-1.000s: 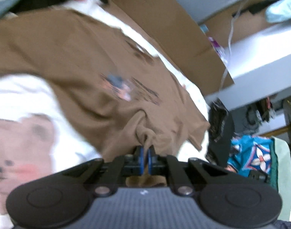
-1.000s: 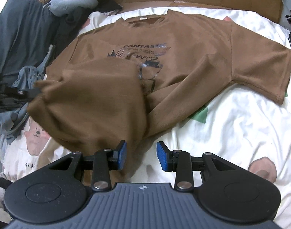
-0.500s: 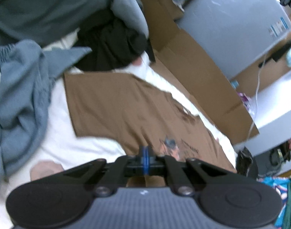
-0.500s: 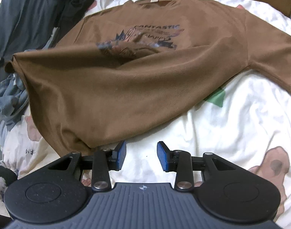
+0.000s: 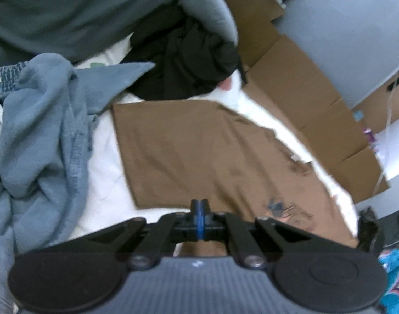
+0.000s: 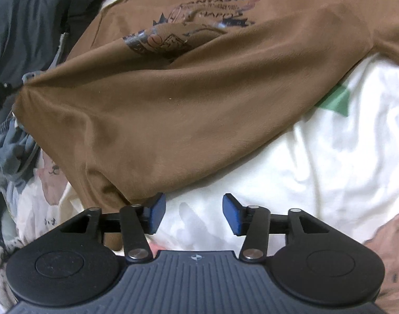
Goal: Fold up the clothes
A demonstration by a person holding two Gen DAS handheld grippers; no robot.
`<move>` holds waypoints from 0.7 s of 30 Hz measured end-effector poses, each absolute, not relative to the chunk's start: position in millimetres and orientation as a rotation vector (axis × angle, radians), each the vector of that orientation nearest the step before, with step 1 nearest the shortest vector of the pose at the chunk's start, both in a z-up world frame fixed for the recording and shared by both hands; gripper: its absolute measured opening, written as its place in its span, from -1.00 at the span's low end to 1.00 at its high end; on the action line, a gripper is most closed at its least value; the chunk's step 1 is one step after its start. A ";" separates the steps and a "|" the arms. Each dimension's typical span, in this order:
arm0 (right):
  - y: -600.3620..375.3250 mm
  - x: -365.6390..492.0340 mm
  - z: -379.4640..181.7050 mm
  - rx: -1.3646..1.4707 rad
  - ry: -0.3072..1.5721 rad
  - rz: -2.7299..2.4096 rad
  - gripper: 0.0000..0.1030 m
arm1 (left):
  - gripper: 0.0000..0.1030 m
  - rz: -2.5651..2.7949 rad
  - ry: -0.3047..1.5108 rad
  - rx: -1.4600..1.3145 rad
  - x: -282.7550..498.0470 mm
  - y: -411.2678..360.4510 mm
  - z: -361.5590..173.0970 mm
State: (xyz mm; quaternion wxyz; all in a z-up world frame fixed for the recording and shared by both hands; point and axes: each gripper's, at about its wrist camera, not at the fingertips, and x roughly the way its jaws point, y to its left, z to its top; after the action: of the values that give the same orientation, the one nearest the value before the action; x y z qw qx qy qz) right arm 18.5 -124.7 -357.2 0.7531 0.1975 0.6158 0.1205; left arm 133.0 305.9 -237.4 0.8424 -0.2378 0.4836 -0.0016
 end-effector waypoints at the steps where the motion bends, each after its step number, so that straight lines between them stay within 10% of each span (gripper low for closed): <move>1: -122.4 20.5 -360.4 0.448 1.356 0.262 0.12 | -0.92 0.001 1.033 -0.495 132.0 306.2 -239.2; 12: -113.8 47.6 -376.6 0.576 1.378 0.214 0.07 | -0.41 -0.160 1.200 -0.488 76.7 264.5 -266.0; 16: -118.7 54.4 -381.2 0.637 1.381 0.176 -0.90 | -0.33 -0.261 1.261 -0.467 59.3 227.3 -282.5; 21: -116.4 60.7 -366.1 0.618 1.333 0.186 -1.00 | -0.04 -0.331 1.304 -0.433 49.5 193.9 -294.2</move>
State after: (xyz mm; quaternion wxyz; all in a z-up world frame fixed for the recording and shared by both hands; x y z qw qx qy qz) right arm 60.7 -116.4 -366.1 0.7382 0.2815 0.6072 0.0846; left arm 49.5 193.9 -294.2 0.7605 -0.1990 0.5991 -0.1521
